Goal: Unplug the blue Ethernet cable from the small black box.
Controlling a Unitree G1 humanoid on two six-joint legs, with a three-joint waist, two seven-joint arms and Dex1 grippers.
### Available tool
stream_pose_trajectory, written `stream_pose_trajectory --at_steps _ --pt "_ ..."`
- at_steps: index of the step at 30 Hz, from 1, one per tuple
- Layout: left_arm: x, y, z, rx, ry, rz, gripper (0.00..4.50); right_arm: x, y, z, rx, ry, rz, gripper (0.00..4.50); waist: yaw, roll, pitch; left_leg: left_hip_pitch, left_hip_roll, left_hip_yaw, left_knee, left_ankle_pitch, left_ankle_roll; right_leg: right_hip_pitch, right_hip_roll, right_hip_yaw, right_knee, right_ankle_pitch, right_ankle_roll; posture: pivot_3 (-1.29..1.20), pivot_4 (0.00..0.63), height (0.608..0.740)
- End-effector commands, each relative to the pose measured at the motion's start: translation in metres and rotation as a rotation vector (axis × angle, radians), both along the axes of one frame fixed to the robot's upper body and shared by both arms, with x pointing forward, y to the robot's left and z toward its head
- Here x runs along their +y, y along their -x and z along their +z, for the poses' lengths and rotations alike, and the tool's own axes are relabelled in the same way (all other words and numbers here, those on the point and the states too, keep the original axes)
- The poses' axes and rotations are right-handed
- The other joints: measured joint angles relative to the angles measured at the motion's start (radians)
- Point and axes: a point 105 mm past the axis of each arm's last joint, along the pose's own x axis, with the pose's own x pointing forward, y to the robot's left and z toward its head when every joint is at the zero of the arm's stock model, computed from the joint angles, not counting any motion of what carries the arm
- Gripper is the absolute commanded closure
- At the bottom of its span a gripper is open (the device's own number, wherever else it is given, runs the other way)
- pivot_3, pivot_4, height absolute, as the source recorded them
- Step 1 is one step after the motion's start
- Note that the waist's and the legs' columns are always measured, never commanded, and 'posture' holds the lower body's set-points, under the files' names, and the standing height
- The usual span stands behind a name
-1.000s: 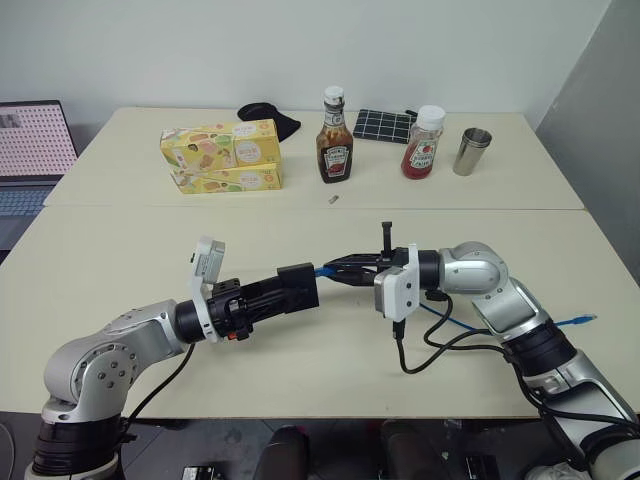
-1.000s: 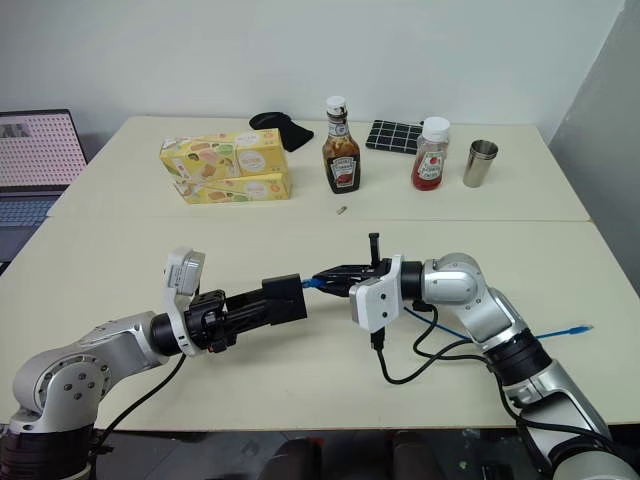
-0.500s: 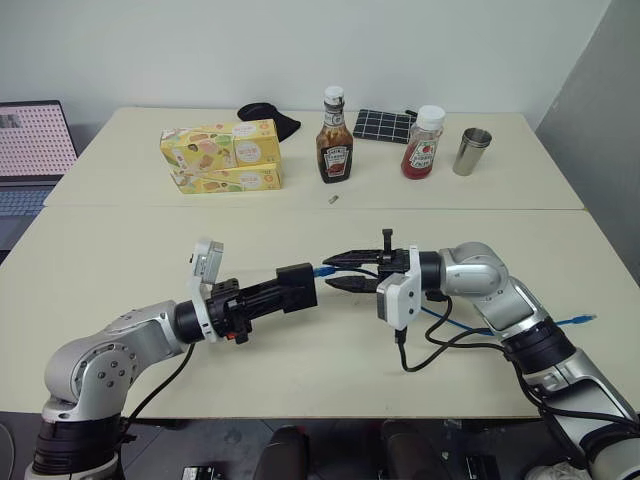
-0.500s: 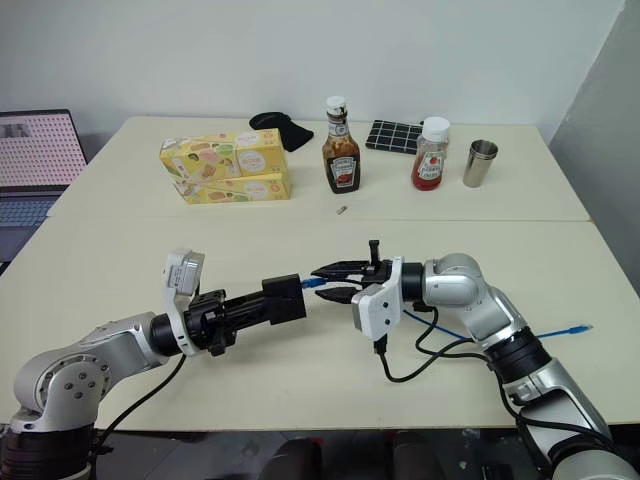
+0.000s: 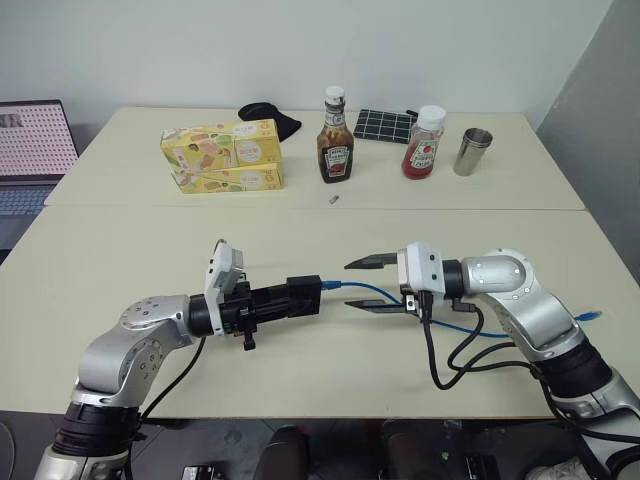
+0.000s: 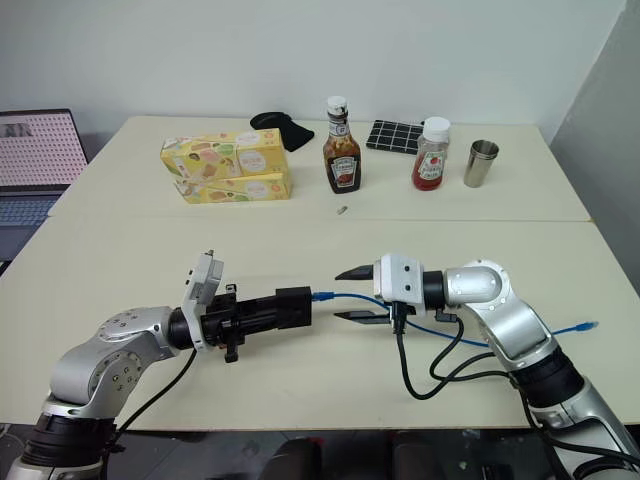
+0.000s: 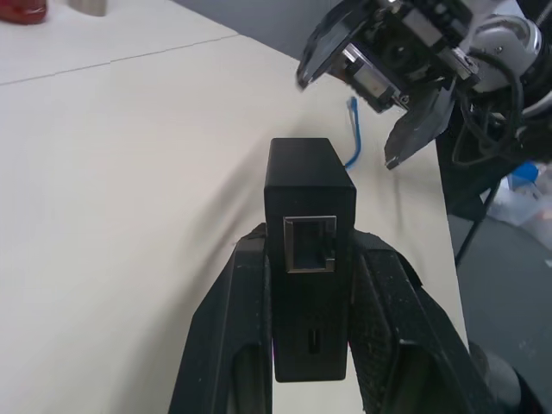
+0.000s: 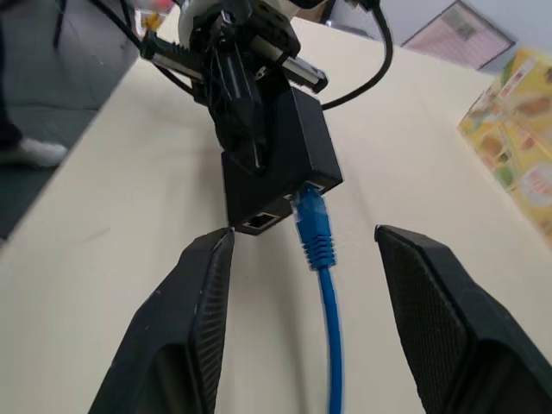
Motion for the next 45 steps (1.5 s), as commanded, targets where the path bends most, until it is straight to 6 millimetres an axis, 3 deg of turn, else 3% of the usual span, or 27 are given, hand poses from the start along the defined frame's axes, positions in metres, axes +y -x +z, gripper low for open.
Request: stream_pose_trajectory --at_steps 1,13,36,45 --pt "-0.006 0.005 0.01 -0.053 0.05 -0.07 3.73 0.012 0.005 0.015 0.177 -0.116 -0.024 1.76 0.0 0.0 0.0 0.0 0.0 0.0 0.0 0.0 0.0 0.0 0.0 0.0 0.0 0.0 0.0 0.0 0.15 0.74" --pt "0.005 0.013 0.009 -0.02 0.093 -0.107 3.73 0.006 0.011 0.009 0.396 -0.104 0.006 1.76 0.001 0.0 0.0 -0.001 -0.001 0.0 0.0 0.0 0.0 0.0 0.001 -0.001 0.0 0.0 0.0 0.0 0.15 0.74" --pt "-0.001 0.012 0.01 -0.024 0.115 -0.093 3.73 0.014 0.011 0.004 0.387 -0.062 0.03 1.76 0.001 0.0 0.0 -0.001 -0.001 0.0 0.0 0.0 0.0 0.0 0.001 -0.001 -0.001 0.0 0.0 0.0 0.15 0.74" --pt "-0.004 0.014 0.012 -0.022 0.116 -0.101 3.73 0.015 0.011 0.003 0.377 -0.05 0.039 3.87 0.001 0.0 0.0 -0.001 -0.001 0.0 0.0 0.0 0.0 0.0 0.001 -0.001 -0.001 0.0 0.0 0.0 0.15 0.74"
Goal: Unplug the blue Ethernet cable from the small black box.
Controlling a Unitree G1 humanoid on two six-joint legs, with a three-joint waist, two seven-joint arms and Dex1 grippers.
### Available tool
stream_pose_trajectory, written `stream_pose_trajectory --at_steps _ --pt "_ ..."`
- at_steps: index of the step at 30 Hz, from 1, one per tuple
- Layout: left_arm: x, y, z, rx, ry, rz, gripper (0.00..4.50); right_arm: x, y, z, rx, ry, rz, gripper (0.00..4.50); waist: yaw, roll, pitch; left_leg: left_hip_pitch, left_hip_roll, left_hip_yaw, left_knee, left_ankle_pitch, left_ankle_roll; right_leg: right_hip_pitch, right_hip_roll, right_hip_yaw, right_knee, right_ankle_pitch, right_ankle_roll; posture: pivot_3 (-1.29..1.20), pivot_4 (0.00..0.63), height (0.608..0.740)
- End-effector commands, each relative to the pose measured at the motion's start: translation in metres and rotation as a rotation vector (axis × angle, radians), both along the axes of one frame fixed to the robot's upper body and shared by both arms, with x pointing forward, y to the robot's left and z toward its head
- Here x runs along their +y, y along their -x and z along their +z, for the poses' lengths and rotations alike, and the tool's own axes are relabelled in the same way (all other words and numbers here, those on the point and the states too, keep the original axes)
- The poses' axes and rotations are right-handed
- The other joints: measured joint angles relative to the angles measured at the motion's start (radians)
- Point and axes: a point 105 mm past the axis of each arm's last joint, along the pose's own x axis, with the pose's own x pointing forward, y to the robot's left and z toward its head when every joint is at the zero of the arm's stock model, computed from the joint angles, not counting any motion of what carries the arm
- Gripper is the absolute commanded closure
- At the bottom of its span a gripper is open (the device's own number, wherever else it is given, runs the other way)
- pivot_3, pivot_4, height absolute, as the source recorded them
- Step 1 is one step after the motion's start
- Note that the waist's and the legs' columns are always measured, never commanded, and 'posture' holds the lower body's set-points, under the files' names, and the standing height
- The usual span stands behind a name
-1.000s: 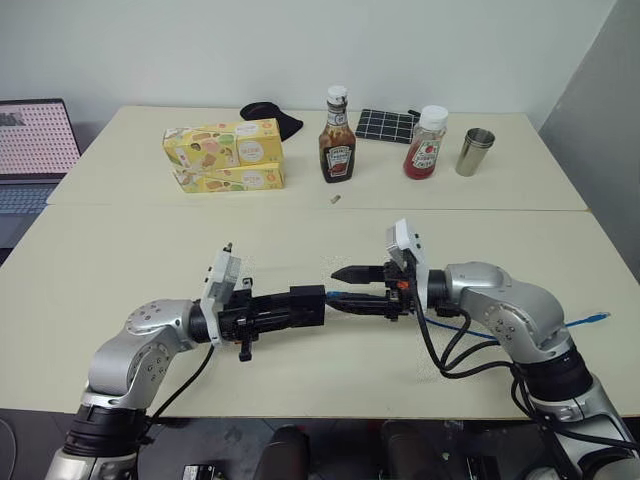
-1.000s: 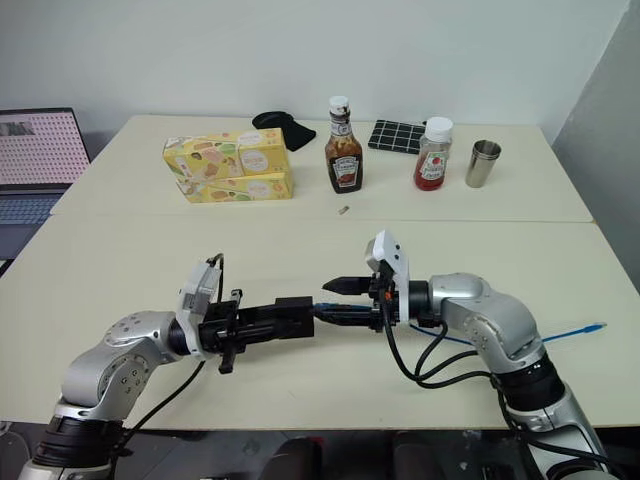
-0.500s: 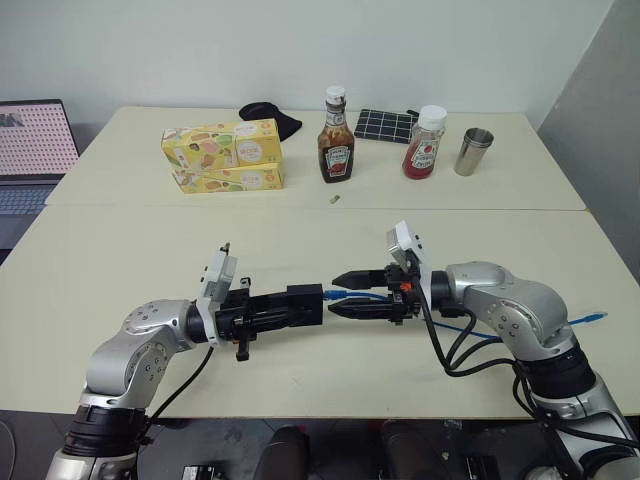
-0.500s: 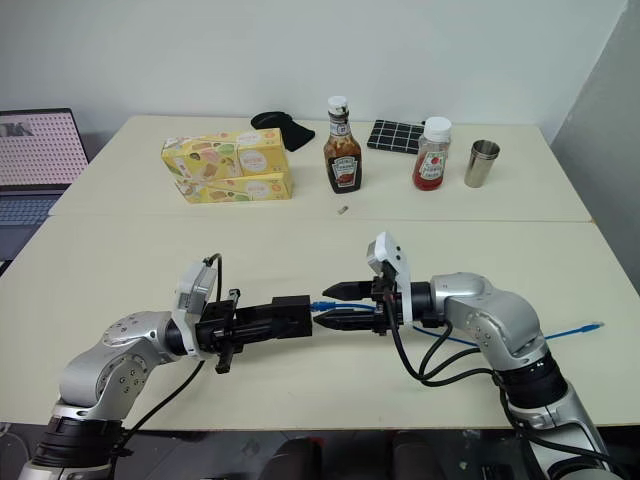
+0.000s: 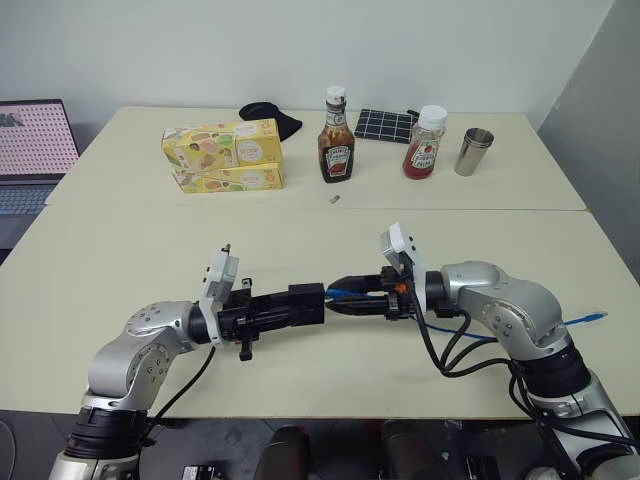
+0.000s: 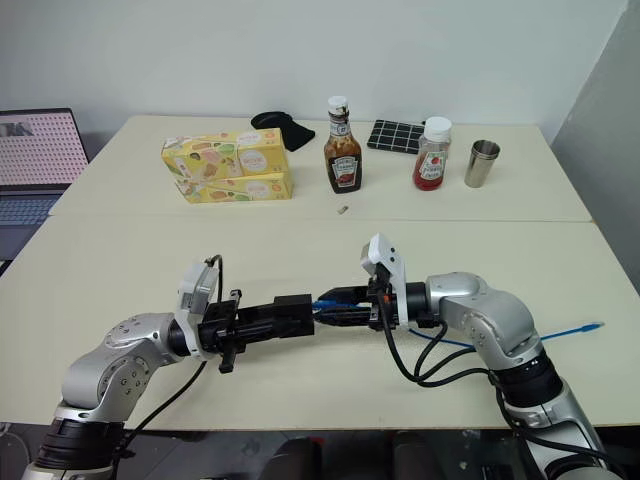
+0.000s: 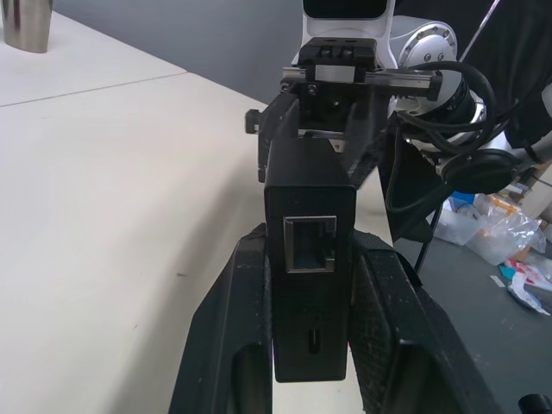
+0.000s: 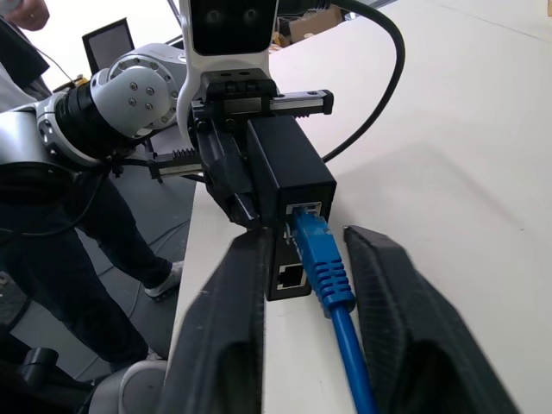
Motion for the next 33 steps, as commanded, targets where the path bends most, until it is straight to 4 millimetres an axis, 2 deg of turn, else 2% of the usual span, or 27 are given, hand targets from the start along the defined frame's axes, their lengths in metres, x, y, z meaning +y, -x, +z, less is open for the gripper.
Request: stream_pose_trajectory --at_steps 1,3,11,17,26,33 --pt "-0.003 0.004 0.013 -0.05 0.021 -0.022 3.73 0.003 0.002 0.01 -0.041 -0.02 0.036 4.12 0.0 0.0 0.0 0.0 0.0 0.0 0.0 0.0 0.0 0.0 0.0 0.0 0.0 0.0 0.0 0.0 0.15 0.74" --pt "-0.003 0.005 0.013 -0.05 0.019 -0.028 3.73 0.003 0.002 0.01 -0.039 -0.019 0.04 4.44 0.0 0.0 0.0 0.0 0.0 0.0 0.0 0.0 0.0 0.0 0.0 0.0 0.0 0.0 0.0 0.0 0.15 0.74" --pt "-0.004 0.013 0.012 -0.045 0.006 -0.081 3.73 -0.002 0.002 0.012 -0.021 -0.007 0.072 4.45 0.0 0.0 0.0 0.0 0.0 0.0 0.0 0.0 0.0 0.0 0.0 0.0 0.0 0.0 0.0 0.0 0.15 0.74" --pt "-0.002 0.017 0.004 -0.038 -0.025 -0.085 3.73 -0.008 0.005 0.012 0.046 0.008 0.101 4.46 0.0 0.0 0.0 0.0 0.0 0.0 0.0 0.0 0.0 0.0 0.0 0.0 0.0 0.0 0.0 0.0 0.15 0.74" --pt "0.022 0.012 -0.001 -0.026 -0.054 0.034 3.73 -0.034 0.004 0.004 0.092 0.06 0.051 4.46 0.0 0.0 0.0 0.0 0.0 0.0 0.0 0.0 0.0 0.0 0.0 0.0 -0.001 0.0 0.0 0.0 0.15 0.74" --pt "0.026 0.013 0.003 -0.02 -0.045 0.079 3.73 -0.043 -0.001 -0.001 0.08 0.074 -0.001 4.46 0.0 0.0 0.0 0.0 0.0 0.0 -0.001 0.0 0.0 0.0 0.0 0.0 -0.002 0.0 0.0 0.0 0.15 0.74"
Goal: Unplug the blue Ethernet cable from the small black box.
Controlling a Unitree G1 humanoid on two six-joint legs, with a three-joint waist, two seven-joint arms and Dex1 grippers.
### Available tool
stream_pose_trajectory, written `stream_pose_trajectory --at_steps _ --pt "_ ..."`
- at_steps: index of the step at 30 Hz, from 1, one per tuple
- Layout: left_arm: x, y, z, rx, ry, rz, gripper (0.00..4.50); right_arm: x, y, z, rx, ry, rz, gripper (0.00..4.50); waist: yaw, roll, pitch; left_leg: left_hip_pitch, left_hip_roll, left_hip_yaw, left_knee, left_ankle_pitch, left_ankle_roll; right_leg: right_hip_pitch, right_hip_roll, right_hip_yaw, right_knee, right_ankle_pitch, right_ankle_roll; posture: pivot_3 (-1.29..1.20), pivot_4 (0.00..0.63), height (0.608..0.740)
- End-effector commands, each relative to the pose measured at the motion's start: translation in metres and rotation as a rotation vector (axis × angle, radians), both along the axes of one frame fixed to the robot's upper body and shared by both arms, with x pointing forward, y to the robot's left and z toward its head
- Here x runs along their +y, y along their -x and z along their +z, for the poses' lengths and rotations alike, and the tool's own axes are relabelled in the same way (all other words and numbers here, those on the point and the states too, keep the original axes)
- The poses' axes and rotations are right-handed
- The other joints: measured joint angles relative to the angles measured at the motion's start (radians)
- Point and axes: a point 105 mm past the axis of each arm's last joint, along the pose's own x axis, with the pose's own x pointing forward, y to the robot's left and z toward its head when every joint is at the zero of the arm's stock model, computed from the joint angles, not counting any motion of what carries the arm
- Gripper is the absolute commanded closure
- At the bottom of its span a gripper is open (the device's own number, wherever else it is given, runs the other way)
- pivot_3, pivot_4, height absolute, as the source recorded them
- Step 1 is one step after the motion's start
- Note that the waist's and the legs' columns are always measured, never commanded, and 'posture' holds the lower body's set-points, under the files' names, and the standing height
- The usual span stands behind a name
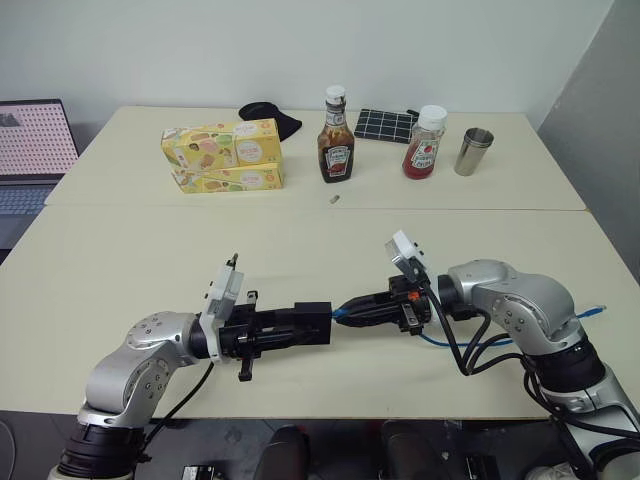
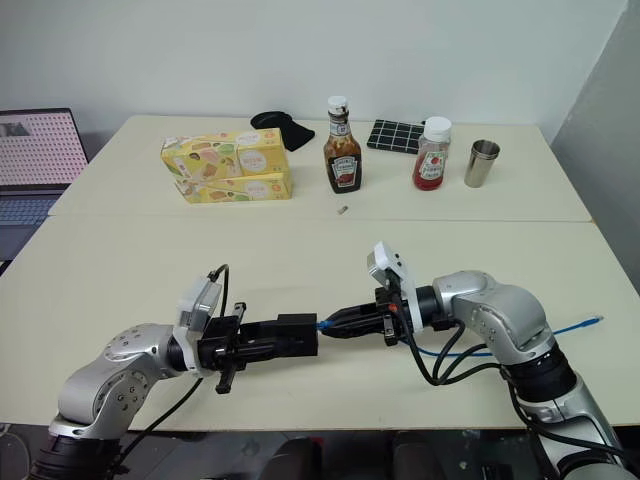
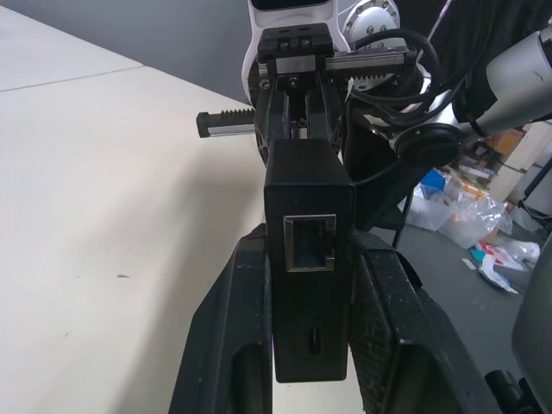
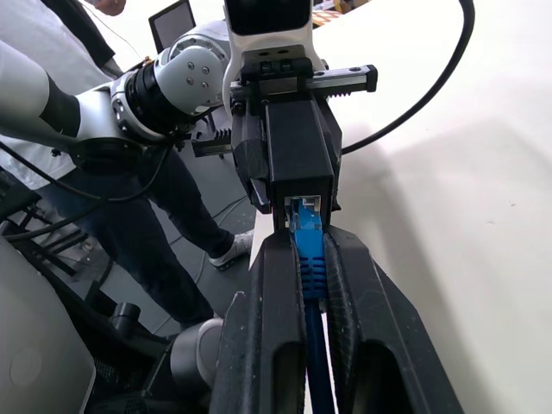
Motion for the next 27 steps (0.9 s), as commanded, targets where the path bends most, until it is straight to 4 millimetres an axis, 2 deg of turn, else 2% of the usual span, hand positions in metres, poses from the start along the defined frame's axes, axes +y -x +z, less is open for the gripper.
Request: stream_pose_trajectory --at_steps 1,16,17,18,27 --pt "0.031 -0.009 0.009 -0.019 -0.024 0.139 3.73 -0.03 -0.018 0.003 -0.04 0.039 -0.132 4.46 0.0 0.0 0.0 0.0 0.0 0.0 0.0 0.0 0.0 0.0 0.0 0.0 0.0 0.0 0.0 0.0 0.15 0.74" --pt "0.015 -0.01 0.016 -0.024 -0.006 0.086 3.73 -0.012 0.002 0.012 -0.054 -0.002 -0.039 4.46 0.0 0.0 0.0 0.0 0.0 0.0 0.0 0.0 0.0 0.0 0.0 0.0 0.0 0.0 0.0 0.0 0.15 0.74" --pt "0.014 -0.01 0.016 -0.023 -0.004 0.082 3.73 -0.011 0.003 0.013 -0.055 -0.005 -0.032 3.76 0.0 0.0 0.0 0.0 0.0 0.0 0.0 0.0 0.0 0.0 0.0 0.0 0.0 0.0 0.0 0.0 0.15 0.74" --pt "0.014 -0.01 0.017 -0.023 -0.002 0.078 3.73 -0.01 0.004 0.013 -0.058 -0.006 -0.026 3.72 0.0 0.0 0.0 0.0 0.0 0.0 0.0 0.0 0.0 0.0 0.0 0.0 0.0 0.0 0.0 0.0 0.15 0.74" --pt "0.01 -0.01 0.018 -0.019 0.015 0.054 3.73 -0.011 0.01 0.019 -0.048 -0.019 -0.009 1.84 0.0 0.0 0.0 -0.001 0.0 0.0 0.0 0.0 0.0 0.0 0.0 0.0 -0.001 0.0 0.0 0.0 0.15 0.74"
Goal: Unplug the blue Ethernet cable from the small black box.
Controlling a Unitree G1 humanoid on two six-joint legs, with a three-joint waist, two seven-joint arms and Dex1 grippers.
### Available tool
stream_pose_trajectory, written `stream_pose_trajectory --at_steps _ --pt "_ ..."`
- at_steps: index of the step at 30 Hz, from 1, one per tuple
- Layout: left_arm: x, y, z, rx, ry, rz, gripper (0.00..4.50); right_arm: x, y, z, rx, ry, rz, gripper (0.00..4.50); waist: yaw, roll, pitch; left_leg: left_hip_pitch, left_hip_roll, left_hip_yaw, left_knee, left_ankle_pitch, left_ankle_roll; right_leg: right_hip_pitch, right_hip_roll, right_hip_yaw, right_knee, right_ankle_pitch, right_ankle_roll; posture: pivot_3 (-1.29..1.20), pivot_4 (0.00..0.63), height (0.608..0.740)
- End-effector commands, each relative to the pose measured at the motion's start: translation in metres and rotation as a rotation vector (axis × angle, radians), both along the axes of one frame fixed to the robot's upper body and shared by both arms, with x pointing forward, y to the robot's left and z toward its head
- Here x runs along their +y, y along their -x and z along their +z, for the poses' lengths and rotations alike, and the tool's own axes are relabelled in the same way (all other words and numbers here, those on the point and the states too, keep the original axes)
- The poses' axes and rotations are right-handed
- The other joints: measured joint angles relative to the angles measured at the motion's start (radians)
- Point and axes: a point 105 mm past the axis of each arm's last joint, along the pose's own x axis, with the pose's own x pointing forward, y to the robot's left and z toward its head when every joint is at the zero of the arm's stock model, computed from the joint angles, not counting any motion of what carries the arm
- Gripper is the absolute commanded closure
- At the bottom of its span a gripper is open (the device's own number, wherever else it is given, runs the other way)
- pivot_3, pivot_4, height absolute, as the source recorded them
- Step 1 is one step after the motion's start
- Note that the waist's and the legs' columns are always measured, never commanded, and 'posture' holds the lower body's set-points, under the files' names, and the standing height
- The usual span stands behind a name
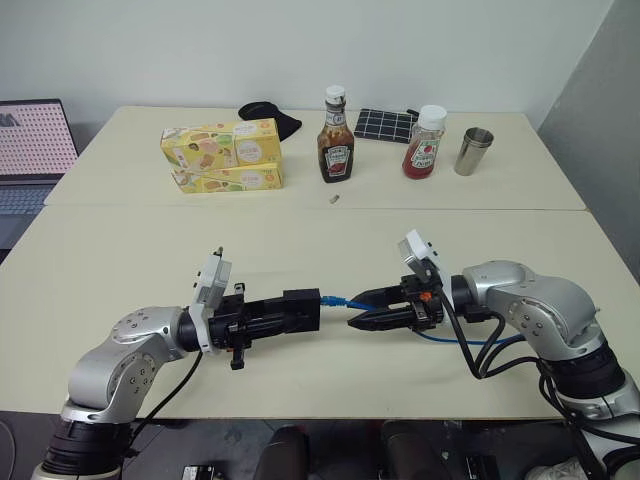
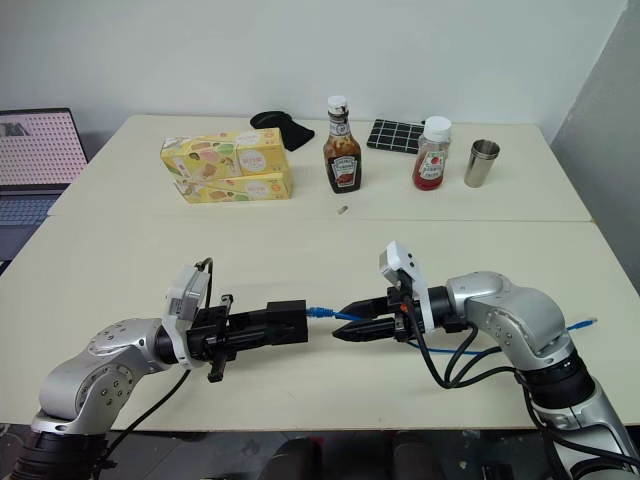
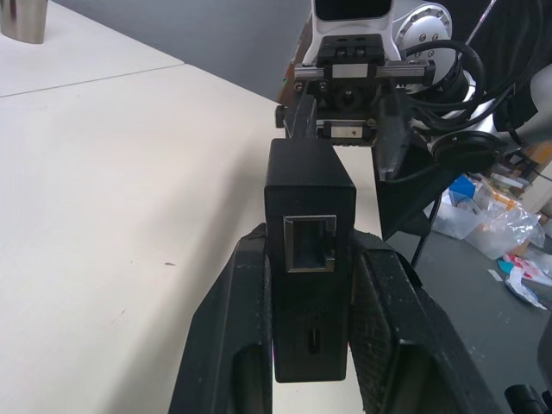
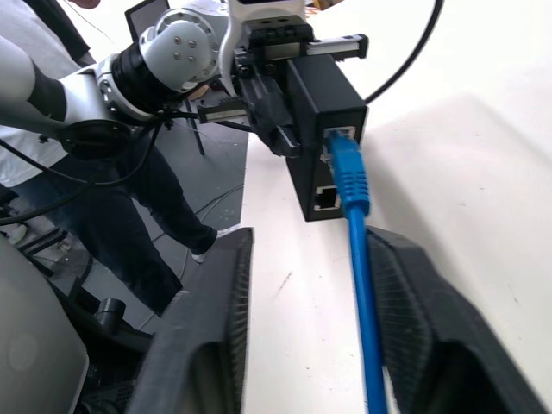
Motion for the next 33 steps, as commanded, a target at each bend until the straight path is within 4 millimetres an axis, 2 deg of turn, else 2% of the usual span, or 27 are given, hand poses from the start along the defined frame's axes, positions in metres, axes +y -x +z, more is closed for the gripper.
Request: stream_pose_trajectory --at_steps 1,5,19,33 --pt "-0.001 0.001 0.008 -0.024 0.024 -0.025 3.73 -0.001 0.005 0.014 -0.023 -0.041 0.008 1.84 0.0 0.0 0.0 0.0 0.0 0.0 0.0 0.0 0.0 0.0 0.0 0.0 0.0 0.0 0.0 0.0 0.15 0.74" --pt "-0.003 0.003 0.005 -0.017 0.026 -0.046 3.73 -0.002 0.002 0.014 -0.006 -0.057 -0.033 1.84 0.0 0.0 0.0 0.0 0.0 0.0 0.0 0.0 0.0 0.0 0.0 0.0 0.0 0.0 0.0 0.0 0.15 0.74" --pt "-0.005 0.0 -0.001 -0.005 0.031 -0.086 3.73 0.025 0.006 0.009 0.019 -0.108 -0.104 1.84 0.0 0.0 0.0 -0.001 0.0 0.0 0.0 0.0 0.0 0.0 0.0 0.0 0.0 0.0 0.0 0.0 0.15 0.74" --pt "-0.004 0.001 -0.006 -0.011 0.036 -0.084 3.73 0.027 0.003 0.002 0.005 -0.066 -0.097 1.84 -0.001 0.0 0.0 -0.001 0.0 0.0 0.0 0.0 0.0 0.0 0.0 0.0 0.0 0.0 0.0 0.0 0.15 0.74"
